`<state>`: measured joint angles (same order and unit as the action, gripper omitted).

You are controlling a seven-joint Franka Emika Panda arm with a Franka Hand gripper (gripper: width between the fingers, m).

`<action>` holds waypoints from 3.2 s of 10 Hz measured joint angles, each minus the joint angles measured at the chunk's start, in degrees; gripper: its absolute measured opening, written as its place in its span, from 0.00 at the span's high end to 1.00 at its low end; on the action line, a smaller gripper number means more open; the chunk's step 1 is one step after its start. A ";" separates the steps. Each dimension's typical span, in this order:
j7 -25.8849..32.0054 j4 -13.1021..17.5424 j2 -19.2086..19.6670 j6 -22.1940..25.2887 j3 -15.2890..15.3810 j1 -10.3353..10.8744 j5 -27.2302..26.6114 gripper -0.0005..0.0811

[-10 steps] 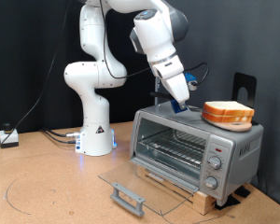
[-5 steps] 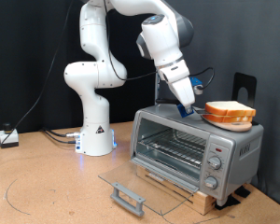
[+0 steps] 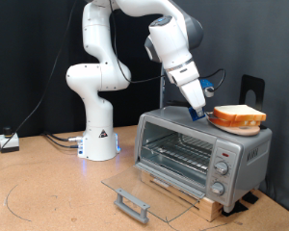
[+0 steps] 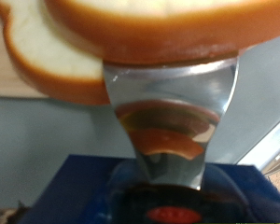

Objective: Make a piece of toast with the oven

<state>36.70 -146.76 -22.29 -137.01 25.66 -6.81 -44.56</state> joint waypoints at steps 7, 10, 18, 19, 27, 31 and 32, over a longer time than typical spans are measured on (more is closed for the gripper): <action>8.33 -0.25 0.00 -2.01 -0.99 0.06 -13.26 0.43; 10.64 -0.71 -0.03 -2.22 -1.83 0.03 -16.90 0.43; 16.38 -0.98 -0.94 5.36 -8.60 -2.64 -13.38 0.43; 17.55 -0.98 -1.14 7.31 -10.30 -3.75 -11.44 0.43; 32.66 -1.98 -2.60 15.04 -19.66 -8.65 -6.13 0.43; 36.18 -0.92 -2.29 20.87 -25.92 -13.15 1.10 0.43; 36.73 -0.41 -1.90 21.69 -27.25 -14.19 2.35 0.43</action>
<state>73.43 -147.17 -24.20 -115.32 -1.58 -21.01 -42.21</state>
